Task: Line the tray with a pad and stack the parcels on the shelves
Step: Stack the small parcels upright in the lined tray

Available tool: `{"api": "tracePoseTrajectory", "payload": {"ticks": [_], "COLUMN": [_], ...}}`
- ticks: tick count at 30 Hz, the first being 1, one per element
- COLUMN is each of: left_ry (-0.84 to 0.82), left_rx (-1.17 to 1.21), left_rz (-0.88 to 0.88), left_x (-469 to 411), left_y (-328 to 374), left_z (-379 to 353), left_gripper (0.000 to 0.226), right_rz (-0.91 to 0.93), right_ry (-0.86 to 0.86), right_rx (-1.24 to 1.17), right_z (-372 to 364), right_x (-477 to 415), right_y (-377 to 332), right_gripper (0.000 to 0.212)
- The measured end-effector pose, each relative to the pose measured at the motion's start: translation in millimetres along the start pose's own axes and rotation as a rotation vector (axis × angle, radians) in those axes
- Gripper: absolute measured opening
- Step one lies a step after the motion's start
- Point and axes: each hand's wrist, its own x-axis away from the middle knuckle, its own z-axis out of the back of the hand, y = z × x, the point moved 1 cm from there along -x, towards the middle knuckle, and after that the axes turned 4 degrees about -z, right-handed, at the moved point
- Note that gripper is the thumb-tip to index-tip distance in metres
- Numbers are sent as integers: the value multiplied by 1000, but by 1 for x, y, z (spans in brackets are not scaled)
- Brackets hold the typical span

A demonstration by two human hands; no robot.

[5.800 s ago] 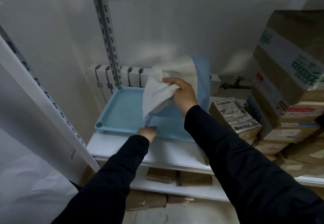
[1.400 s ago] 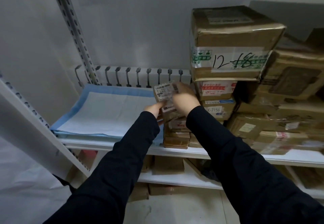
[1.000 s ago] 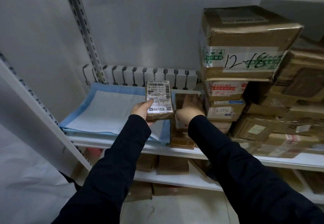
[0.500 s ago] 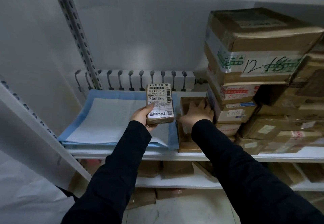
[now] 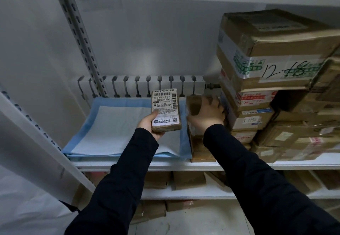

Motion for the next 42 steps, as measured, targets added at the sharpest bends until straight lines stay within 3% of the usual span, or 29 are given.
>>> {"api": "tracePoseTrajectory", "payload": {"ticks": [2,4,7,9,14,18,22,25,26,30,36,42], "left_ry": [4,-1,-23,-50,-93,-124,-81,-33,-22,10,101,174], "left_rx": [62,132,192,203,206,139,151,101,87,113,178,236], "left_rz": [-12,-19,-18,-14,-32,-1,-3,1,6,3,-54,-141], "left_x": [1,2,4,6,7,5,-2,-11,-14,-22,-43,-62], "left_y": [2,4,7,11,24,26,34,41,42,48,74,107], "left_z": [0,1,1,1,1,6,16,25,27,40,79,117], "left_gripper": [11,13,17,20,20,20,16,14,13,11,17,15], "right_rz": [50,33,-121,-241,-368,-447,-399,-384,-378,-382,-453,-452], "right_ry": [53,19,-186,-389,-584,-639,-544,-665,-706,-729,-741,-807], "right_rx": [-165,-521,-1226,-1559,-2024,-1978,-1421,-1225,-1203,-1196,-1213,-1192], "right_z": [3,4,5,3,-16,-30,-38,-42,-44,-58,-88,-111], "right_x": [-2,-5,-2,0,-4,-5,-14,-14,-14,-14,-7,-2], "right_y": [-3,-7,-12,-14,-6,-11,-17,-23,-27,-46,-87,-137], "right_gripper": [92,92,57,34,44,44,35,47,50,25,10,14]}}
